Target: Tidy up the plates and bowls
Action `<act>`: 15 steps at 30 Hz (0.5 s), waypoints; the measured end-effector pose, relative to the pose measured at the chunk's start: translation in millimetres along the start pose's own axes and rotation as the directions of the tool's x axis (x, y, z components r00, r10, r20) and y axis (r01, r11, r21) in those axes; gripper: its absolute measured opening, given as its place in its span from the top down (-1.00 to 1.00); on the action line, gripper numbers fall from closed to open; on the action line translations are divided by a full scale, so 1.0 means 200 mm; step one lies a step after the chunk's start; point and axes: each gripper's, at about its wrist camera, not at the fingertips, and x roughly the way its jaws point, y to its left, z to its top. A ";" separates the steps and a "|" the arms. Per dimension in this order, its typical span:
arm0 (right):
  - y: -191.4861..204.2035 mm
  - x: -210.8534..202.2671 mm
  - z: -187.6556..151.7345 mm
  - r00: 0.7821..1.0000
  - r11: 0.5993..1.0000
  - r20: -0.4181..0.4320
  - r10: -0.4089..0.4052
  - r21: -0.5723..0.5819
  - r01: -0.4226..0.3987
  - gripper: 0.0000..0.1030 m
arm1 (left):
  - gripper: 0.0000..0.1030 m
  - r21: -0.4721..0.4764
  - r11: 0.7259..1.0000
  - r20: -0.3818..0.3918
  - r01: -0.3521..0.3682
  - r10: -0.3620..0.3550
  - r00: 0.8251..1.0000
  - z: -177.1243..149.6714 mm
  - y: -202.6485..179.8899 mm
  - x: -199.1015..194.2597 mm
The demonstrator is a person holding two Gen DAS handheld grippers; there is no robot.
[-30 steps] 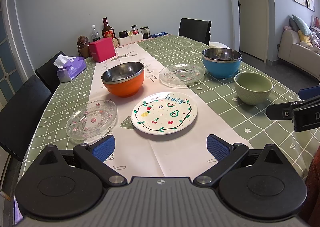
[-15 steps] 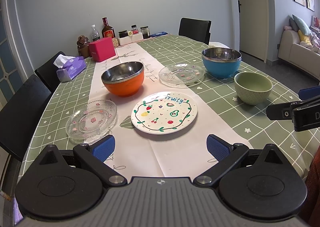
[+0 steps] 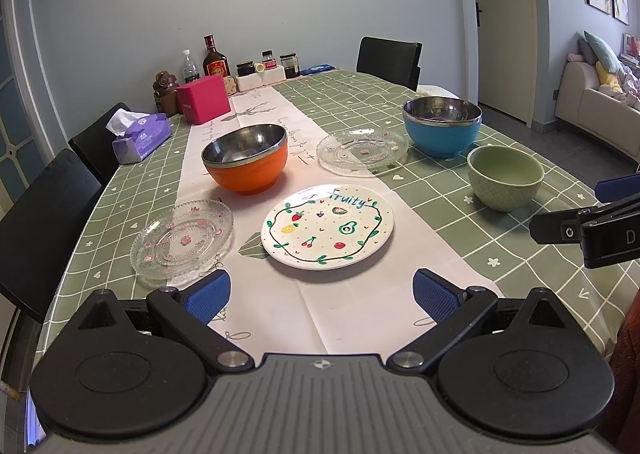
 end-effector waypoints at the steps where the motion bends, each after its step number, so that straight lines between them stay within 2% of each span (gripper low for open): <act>1: 0.00 0.00 0.00 1.000 1.000 0.000 0.000 0.000 0.000 -0.95 | -1.00 -0.001 1.000 0.000 0.000 0.000 1.000 0.00 0.00 0.00; 15: -0.01 -0.01 -0.01 1.000 1.000 0.009 0.012 0.007 -0.012 -0.95 | -1.00 0.009 1.000 0.024 0.019 -0.019 1.000 0.02 -0.02 -0.01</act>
